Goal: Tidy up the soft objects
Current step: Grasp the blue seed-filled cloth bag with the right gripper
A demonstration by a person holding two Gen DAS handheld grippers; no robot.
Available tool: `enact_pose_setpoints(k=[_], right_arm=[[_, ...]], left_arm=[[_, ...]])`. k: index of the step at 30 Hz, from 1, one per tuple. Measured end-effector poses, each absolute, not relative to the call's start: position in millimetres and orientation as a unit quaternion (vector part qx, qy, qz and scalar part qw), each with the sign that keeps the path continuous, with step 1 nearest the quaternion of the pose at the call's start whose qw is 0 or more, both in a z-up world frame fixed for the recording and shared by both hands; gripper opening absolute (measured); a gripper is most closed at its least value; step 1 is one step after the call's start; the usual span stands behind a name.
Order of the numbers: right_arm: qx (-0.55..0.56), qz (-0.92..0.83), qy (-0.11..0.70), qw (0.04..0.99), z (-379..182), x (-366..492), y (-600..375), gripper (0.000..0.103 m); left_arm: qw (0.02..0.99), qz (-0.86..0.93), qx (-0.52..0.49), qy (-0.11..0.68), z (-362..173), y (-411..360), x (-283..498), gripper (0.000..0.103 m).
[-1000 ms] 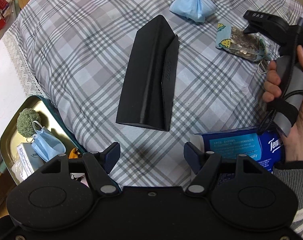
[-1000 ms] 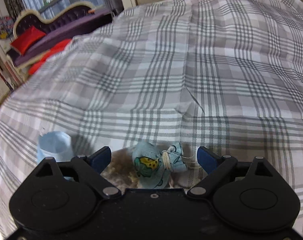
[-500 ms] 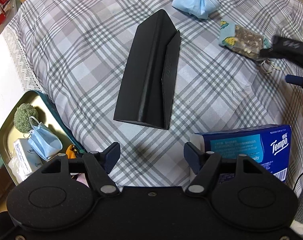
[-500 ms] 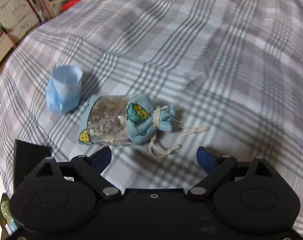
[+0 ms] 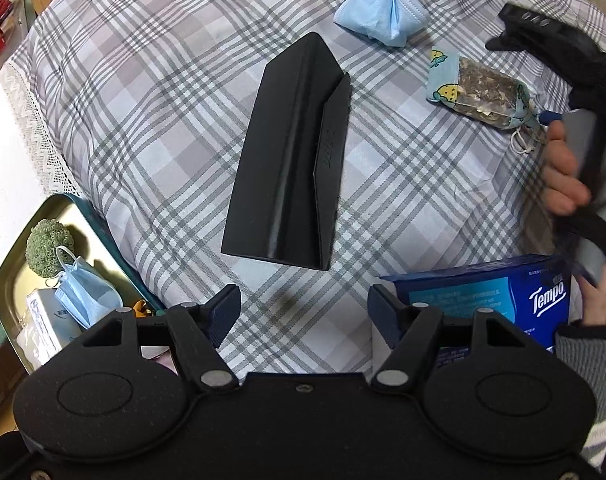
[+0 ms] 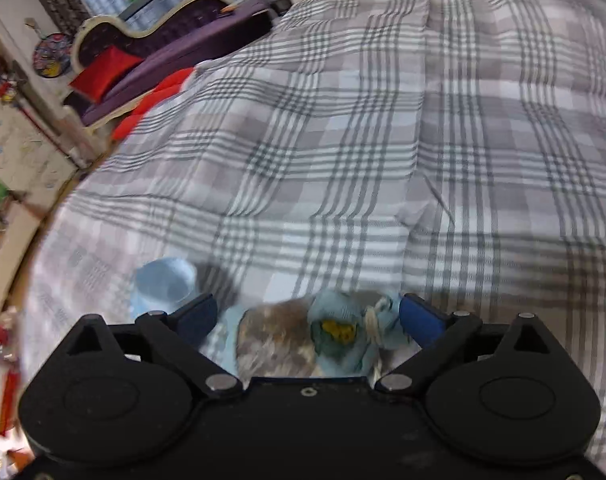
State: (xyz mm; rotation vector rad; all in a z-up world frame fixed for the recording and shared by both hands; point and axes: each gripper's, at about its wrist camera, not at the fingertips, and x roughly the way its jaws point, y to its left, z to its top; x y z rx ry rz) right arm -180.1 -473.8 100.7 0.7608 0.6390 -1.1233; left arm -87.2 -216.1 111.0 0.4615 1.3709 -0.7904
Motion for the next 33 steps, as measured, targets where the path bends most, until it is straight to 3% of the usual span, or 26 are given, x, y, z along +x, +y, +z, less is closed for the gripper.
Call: enact_pose_setpoints(k=[9, 12, 17, 19, 21, 27, 33], right_arm=[[0.26, -0.444, 0.458, 0.725, 89.8, -175.2, -468.0, 0.097], [0.266, -0.42, 0.47, 0.73, 92.6, -192.1, -454.1, 0.084], [0.328, -0.425, 0.363, 0.761, 115.1, -212.2, -463.9, 0.095], [0.309, -0.421, 0.355, 0.776, 123.1, -204.0, -466.1, 0.097], [0.256, -0.394, 0.368, 0.803, 128.9, -188.5, -463.6, 0.103], [0.05, -0.266, 0.494, 0.826, 100.1, -144.3, -446.3, 0.102], [0.07, -0.256, 0.541, 0.798, 63.5, -129.6, -466.6, 0.101]], left_arm=[[0.683, -0.343, 0.195, 0.615, 109.1, -212.2, -80.0, 0.066], [0.684, -0.341, 0.194, 0.616, 109.6, -213.6, -78.8, 0.066], [0.681, -0.349, 0.197, 0.613, 112.7, -216.8, -83.4, 0.066], [0.678, -0.352, 0.199, 0.613, 113.8, -216.6, -84.3, 0.066], [0.678, -0.351, 0.201, 0.614, 114.8, -216.2, -84.7, 0.066], [0.68, -0.353, 0.195, 0.612, 117.7, -212.7, -83.1, 0.066], [0.675, -0.358, 0.192, 0.616, 119.2, -209.0, -83.2, 0.066]])
